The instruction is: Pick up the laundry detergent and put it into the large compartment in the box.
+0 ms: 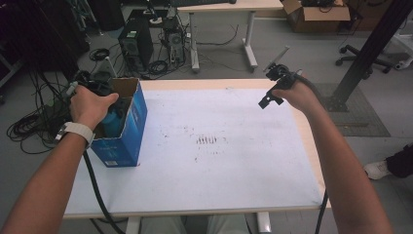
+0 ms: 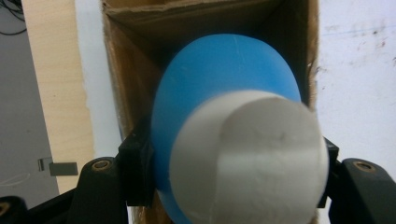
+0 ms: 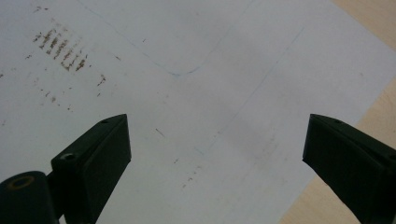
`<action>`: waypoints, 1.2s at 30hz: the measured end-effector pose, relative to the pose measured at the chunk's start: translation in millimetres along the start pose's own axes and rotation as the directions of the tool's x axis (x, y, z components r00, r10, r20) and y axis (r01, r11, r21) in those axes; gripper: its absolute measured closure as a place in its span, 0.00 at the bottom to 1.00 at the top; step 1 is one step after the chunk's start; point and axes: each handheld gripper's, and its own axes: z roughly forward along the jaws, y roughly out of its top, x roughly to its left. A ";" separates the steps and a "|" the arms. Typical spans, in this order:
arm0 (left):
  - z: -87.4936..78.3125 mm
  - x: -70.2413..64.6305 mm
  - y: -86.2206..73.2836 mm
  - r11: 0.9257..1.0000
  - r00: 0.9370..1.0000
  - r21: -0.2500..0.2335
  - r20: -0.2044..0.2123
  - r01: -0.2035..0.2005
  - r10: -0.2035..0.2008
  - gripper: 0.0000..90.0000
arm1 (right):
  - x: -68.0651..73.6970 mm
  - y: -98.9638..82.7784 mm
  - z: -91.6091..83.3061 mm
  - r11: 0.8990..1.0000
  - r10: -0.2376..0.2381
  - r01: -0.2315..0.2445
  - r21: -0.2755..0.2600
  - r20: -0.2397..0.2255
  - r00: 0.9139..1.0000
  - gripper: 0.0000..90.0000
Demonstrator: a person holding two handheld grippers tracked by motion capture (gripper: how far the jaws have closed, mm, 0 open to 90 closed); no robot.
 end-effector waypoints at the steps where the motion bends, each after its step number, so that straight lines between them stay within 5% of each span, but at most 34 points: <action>1: 2.1 -0.1 -0.4 1.000 1.000 0.003 0.001 -0.003 0.003 0.42 | -0.3 -0.2 0.1 1.000 0.001 -0.001 0.000 0.000 1.000 0.09; 15: 24.4 3.8 -5.1 0.999 1.000 0.043 0.013 -0.004 0.004 0.41 | -1.7 -0.5 2.5 1.000 0.006 -0.006 0.002 -0.002 1.000 0.09; 36: 27.2 7.6 -3.8 0.999 1.000 0.046 0.025 -0.007 0.006 0.38 | 1.6 1.6 5.4 1.000 -0.003 0.003 0.007 -0.005 1.000 0.09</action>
